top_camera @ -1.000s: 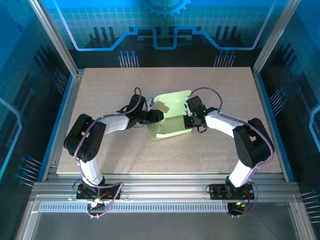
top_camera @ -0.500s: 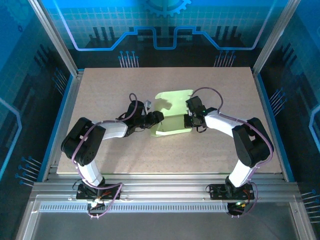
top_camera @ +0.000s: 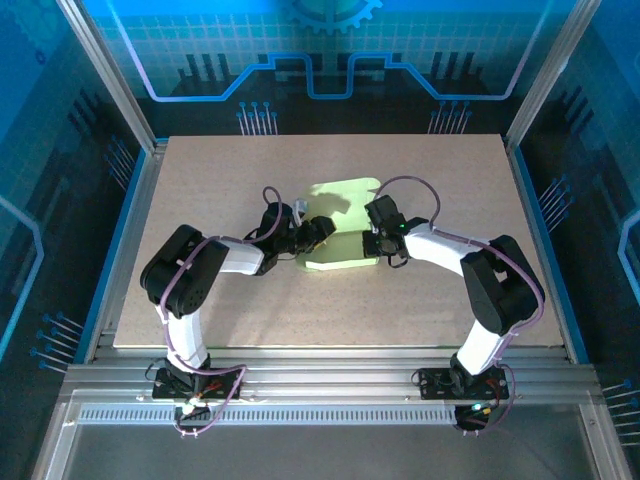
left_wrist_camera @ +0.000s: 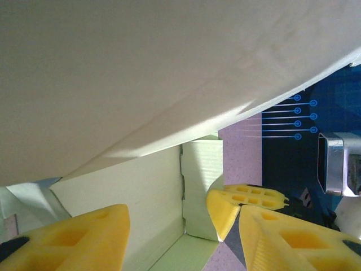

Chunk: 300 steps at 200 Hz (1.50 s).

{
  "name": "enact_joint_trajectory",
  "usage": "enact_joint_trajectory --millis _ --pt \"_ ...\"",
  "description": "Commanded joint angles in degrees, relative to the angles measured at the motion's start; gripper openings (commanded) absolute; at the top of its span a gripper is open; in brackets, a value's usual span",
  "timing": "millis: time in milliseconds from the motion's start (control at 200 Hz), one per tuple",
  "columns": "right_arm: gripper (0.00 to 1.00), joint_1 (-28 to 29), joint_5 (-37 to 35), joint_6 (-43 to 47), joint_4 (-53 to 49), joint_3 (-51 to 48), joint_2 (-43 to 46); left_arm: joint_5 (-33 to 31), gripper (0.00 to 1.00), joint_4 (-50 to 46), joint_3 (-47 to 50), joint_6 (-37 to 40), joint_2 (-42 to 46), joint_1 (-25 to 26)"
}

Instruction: Fold the paper box

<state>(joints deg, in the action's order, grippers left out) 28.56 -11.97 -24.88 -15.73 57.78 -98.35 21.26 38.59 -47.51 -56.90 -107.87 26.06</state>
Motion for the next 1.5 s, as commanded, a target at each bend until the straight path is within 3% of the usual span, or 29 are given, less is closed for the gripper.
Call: enact_joint_trajectory --millis 0,225,640,1091,1496 --pt "0.0 0.6 0.4 -0.5 0.5 -0.9 0.5 -1.4 0.57 0.8 0.4 0.9 0.0 0.1" --pt "0.0 1.5 6.5 1.2 3.0 -2.3 2.0 -3.4 0.59 2.2 -1.1 2.2 -1.8 -0.5" --pt "0.0 3.5 5.2 6.0 1.3 -3.3 3.8 -2.6 0.6 6.3 -5.7 5.0 -6.3 -0.9" --pt "0.0 2.9 -0.3 2.8 -1.3 -0.8 2.2 -3.9 0.69 1.8 3.6 15.3 8.9 -1.3" --pt "0.0 2.9 0.4 2.6 -1.2 0.5 0.6 -9.5 0.68 -14.7 8.7 19.3 17.8 -1.8"
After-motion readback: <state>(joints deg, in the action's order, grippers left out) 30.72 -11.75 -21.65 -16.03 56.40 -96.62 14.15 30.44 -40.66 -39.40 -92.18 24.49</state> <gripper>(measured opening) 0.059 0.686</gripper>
